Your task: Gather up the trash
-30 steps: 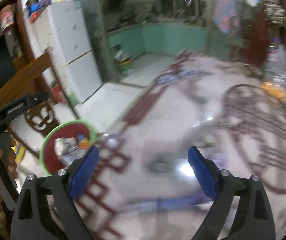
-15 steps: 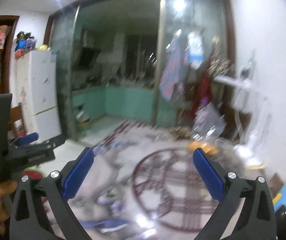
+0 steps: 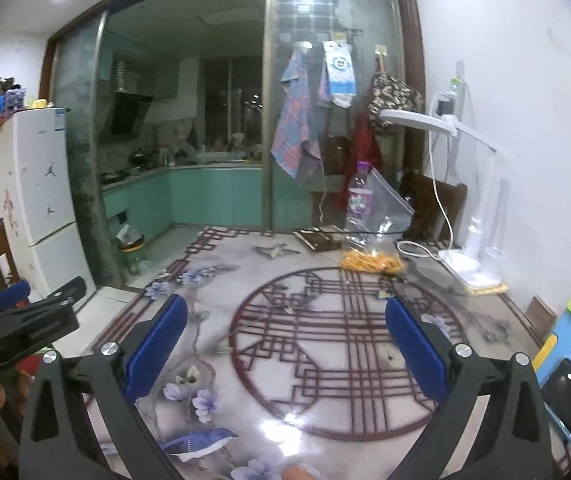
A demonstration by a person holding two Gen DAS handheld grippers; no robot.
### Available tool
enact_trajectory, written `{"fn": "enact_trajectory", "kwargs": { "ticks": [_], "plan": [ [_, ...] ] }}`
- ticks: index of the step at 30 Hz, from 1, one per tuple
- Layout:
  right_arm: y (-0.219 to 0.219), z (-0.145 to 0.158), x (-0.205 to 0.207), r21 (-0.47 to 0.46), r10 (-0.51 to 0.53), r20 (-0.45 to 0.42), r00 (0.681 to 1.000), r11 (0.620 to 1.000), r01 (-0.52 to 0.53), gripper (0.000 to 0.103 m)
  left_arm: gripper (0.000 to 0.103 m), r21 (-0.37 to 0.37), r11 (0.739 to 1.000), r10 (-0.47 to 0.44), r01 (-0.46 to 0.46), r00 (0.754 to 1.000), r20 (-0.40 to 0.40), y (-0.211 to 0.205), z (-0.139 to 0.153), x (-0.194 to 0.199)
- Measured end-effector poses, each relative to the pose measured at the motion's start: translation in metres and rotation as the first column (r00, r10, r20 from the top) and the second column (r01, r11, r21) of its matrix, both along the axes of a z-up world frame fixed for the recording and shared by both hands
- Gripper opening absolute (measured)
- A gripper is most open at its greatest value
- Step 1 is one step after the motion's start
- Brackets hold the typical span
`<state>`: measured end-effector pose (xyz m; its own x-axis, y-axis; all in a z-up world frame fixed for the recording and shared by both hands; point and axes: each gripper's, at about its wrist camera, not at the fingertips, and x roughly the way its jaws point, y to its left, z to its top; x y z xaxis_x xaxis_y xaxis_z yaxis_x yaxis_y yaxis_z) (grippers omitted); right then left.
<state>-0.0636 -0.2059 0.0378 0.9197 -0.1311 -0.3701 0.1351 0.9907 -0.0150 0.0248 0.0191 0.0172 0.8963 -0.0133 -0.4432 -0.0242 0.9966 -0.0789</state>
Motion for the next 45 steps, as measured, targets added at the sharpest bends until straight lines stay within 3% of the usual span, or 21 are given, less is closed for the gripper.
{"fn": "enact_trajectory", "kwargs": {
  "ticks": [45],
  "plan": [
    [0.008, -0.016, 0.001, 0.006, -0.003, -0.062, 0.998, 1.0, 0.004, 0.096, 0.098, 0.025, 1.0, 0.004, -0.004, 1.0, -0.014, 0.005, -0.006, -0.002]
  ]
}}
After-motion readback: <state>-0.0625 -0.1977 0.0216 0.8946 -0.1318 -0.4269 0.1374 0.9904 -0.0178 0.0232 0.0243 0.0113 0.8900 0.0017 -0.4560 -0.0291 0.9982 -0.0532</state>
